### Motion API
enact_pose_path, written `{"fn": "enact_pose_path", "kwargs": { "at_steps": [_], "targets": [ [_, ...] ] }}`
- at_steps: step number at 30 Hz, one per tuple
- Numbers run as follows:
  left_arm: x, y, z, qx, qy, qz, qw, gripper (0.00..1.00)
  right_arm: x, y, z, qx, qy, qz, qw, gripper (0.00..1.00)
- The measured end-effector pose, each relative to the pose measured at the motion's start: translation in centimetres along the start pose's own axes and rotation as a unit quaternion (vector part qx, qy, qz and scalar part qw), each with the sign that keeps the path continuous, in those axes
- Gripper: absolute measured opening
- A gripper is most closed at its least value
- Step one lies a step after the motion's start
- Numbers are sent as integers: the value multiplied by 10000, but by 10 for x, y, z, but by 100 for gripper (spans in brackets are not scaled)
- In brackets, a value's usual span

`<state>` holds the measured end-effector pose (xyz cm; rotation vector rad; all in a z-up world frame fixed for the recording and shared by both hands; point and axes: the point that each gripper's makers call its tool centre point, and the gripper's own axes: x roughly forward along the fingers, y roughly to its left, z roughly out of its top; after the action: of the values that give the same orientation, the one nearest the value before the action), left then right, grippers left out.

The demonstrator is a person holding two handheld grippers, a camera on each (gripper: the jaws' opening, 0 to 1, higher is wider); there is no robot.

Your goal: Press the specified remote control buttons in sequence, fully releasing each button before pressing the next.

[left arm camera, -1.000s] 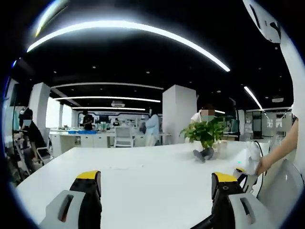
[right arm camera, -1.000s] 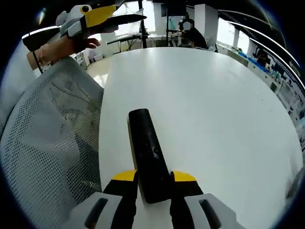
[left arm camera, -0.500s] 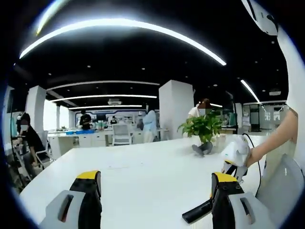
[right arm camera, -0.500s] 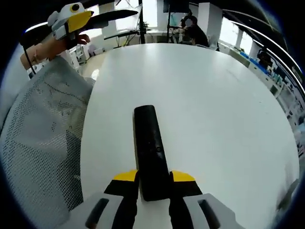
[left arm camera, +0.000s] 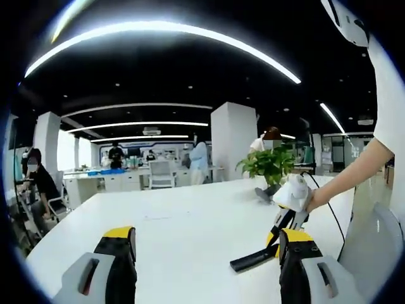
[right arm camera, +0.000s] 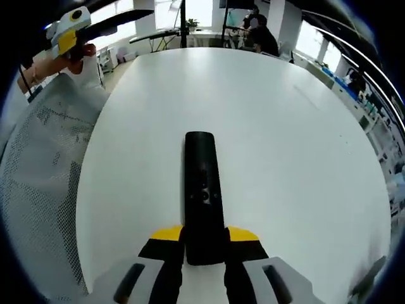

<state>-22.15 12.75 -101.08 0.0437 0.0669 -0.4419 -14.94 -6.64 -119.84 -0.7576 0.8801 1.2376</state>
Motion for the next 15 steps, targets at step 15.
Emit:
{"fn": "enact_pose_path", "kwargs": {
  "at_steps": [15],
  "targets": [
    [-3, 1, -7, 25, 172, -37, 9998, 98, 0, -39, 12, 22, -119, -108, 9999, 22]
  ]
}}
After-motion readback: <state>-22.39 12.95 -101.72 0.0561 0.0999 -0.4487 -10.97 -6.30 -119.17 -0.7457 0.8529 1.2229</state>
